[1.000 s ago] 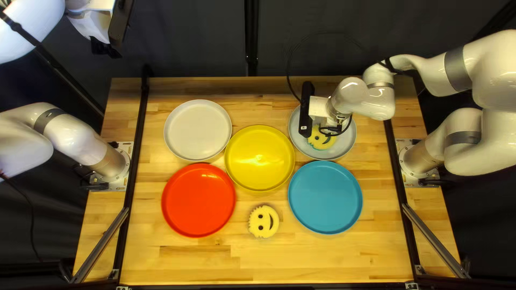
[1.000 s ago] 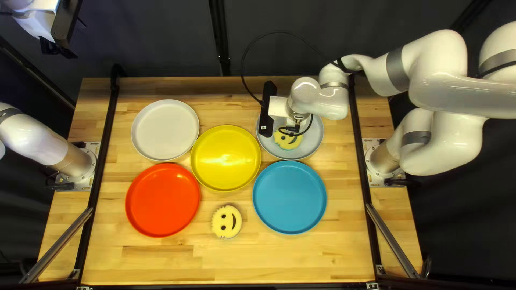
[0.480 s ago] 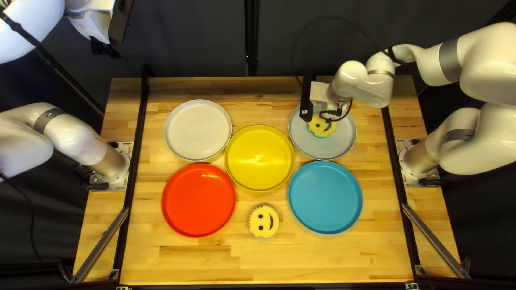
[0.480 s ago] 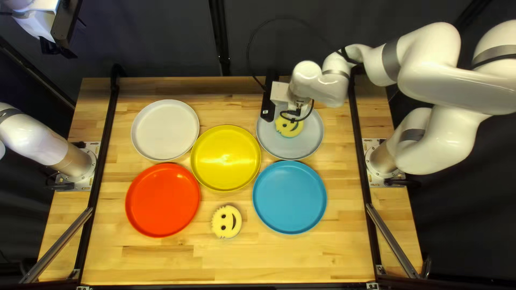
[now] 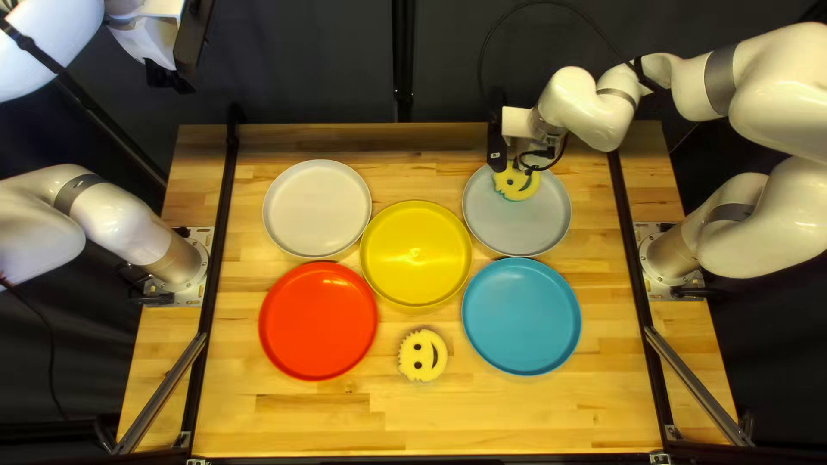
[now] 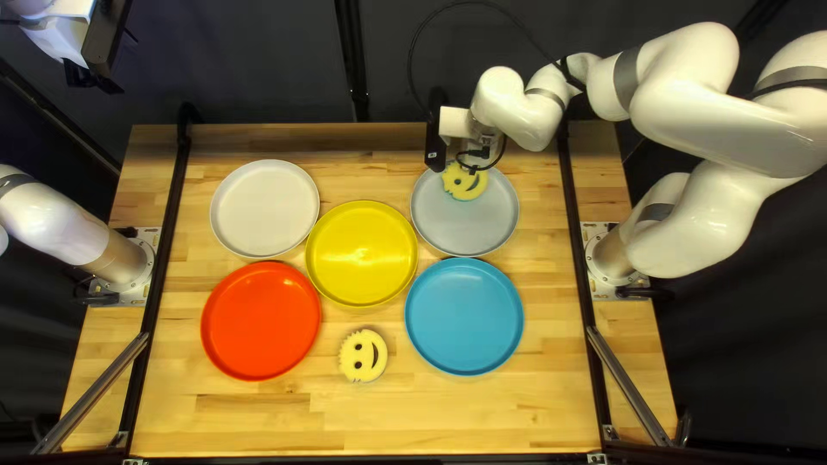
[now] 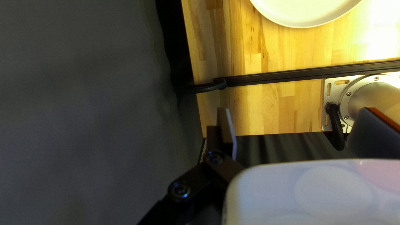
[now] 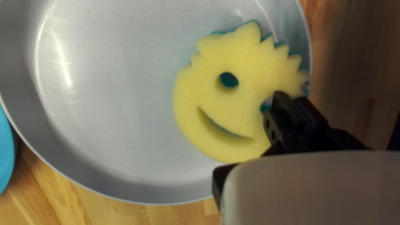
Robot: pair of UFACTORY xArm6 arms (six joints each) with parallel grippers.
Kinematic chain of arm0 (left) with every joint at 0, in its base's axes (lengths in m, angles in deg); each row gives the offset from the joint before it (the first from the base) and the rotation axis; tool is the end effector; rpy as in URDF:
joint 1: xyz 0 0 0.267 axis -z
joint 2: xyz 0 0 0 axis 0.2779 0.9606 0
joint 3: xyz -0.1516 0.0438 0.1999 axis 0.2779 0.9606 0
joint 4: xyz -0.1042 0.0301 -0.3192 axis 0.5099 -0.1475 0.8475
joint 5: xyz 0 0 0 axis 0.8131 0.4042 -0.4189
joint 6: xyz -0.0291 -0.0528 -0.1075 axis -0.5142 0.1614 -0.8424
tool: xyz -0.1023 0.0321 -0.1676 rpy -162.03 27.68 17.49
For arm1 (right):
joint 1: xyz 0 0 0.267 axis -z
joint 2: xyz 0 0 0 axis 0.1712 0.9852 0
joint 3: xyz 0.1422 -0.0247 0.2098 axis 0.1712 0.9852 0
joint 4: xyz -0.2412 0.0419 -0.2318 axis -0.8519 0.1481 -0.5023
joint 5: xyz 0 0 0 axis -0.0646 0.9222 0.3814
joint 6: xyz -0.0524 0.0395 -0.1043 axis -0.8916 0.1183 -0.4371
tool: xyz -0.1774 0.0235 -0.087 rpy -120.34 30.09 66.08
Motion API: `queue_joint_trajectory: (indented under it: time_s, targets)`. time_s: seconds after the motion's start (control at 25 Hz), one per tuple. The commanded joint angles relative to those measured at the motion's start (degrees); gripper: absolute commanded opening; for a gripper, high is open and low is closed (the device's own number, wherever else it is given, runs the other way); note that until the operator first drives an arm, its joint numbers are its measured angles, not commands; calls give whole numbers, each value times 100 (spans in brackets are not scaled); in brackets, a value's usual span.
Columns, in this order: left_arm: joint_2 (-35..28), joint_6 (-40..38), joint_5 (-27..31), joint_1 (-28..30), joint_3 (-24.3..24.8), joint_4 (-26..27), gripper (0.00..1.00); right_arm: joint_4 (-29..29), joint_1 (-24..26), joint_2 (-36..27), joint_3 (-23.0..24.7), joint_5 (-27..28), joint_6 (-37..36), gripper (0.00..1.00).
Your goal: Pick up sponge and scrub the plate
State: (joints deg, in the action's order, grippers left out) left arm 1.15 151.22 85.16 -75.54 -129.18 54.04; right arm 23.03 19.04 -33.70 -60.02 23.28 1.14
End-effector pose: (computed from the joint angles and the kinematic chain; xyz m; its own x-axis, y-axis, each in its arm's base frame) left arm 0.1563 0.2449 0.3030 0.9783 -0.1863 0.0912 -0.1714 -0.9737 -0.1501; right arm 0.3106 -0.1760 0.0058 0.9951 0.0670 0.0733 0.0614 -0.9951 0.0772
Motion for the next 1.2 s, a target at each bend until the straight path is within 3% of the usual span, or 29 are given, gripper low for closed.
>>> queue_joint_trajectory:
  time_s: [0.04, 0.36, 0.52, 0.88, 1.2]
  targets:
    - [0, 0, 0, 0, 0, 0, 100, 14, -198, -250, 220, 35, -37, 0]
    - [0, 0, 0, 0, 0, 0, 100, -52, -624, -746, 729, 46, 193, 0]
    - [0, 0, 0, 0, 0, 0, 100, -35, -583, -864, 801, 89, 100, 0]
    - [0, 0, 0, 0, 0, 0, 100, 495, 307, -447, 427, 49, -1306, 0]
    - [0, 0, 0, 0, 0, 0, 100, 882, 780, -104, 104, 119, -2256, 0]
